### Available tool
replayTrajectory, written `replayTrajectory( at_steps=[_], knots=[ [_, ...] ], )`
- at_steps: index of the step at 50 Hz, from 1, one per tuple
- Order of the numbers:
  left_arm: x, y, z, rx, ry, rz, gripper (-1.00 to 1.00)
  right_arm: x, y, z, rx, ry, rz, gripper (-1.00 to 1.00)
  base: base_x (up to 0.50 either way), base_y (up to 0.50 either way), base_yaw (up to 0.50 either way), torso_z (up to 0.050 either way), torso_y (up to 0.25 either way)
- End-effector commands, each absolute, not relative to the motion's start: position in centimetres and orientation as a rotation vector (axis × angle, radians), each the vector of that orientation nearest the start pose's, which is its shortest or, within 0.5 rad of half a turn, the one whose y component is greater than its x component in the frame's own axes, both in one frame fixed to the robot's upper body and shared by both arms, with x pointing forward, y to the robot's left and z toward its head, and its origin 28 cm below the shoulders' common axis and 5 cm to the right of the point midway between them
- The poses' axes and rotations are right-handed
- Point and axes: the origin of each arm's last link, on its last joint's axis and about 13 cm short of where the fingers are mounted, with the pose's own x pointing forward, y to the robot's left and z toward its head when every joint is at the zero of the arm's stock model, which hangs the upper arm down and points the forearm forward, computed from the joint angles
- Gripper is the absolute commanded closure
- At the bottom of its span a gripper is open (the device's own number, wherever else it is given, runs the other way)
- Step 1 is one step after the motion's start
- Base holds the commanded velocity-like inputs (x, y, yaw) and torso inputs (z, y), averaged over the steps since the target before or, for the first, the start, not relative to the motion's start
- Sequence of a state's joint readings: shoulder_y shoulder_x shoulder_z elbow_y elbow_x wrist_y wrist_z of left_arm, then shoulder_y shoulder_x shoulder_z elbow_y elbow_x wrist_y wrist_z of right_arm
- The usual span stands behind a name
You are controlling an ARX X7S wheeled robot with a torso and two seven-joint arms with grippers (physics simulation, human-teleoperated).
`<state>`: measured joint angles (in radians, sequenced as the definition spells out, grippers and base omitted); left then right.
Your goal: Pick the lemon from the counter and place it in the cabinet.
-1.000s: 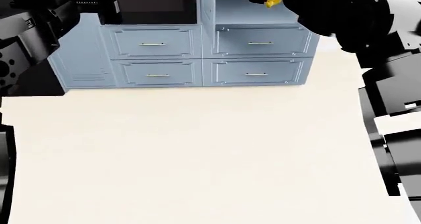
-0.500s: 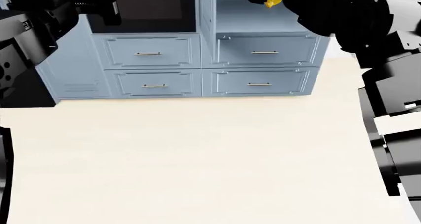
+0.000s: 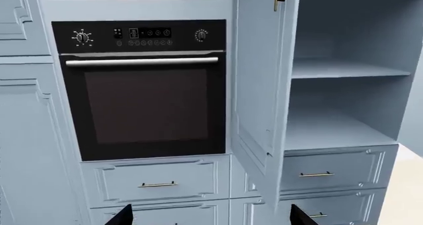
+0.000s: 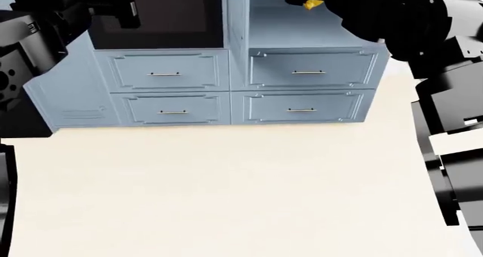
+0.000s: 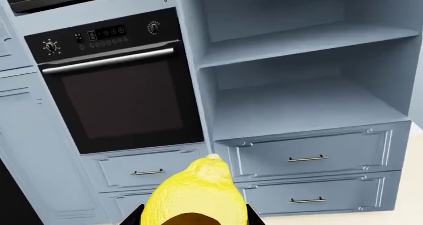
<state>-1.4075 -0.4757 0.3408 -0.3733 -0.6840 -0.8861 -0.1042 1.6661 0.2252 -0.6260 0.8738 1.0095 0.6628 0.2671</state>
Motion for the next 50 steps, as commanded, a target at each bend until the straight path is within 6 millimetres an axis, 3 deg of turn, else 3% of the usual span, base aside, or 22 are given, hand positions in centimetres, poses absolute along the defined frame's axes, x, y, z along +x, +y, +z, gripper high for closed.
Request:
replayTrajectory(
  at_steps=[1, 34, 50],
  knots=[
    [36.14, 29.31, 33.37, 0.012, -0.027, -0.053, -1.0, 40.42, -10.05, 35.77, 0.158, 0.068, 0.116, 1.0, 0.46, -0.16, 0.0, 0.0, 0.0],
    [36.16, 29.28, 33.3, 0.012, -0.025, -0.055, -1.0, 40.33, -10.04, 35.73, 0.158, 0.075, 0.119, 1.0, 0.07, -0.48, 0.0, 0.0, 0.0],
    [36.31, 29.26, 33.28, 0.012, -0.025, -0.056, -1.0, 40.36, -10.04, 35.68, 0.156, 0.071, 0.115, 1.0, 0.47, -0.05, 0.0, 0.0, 0.001]
  ],
)
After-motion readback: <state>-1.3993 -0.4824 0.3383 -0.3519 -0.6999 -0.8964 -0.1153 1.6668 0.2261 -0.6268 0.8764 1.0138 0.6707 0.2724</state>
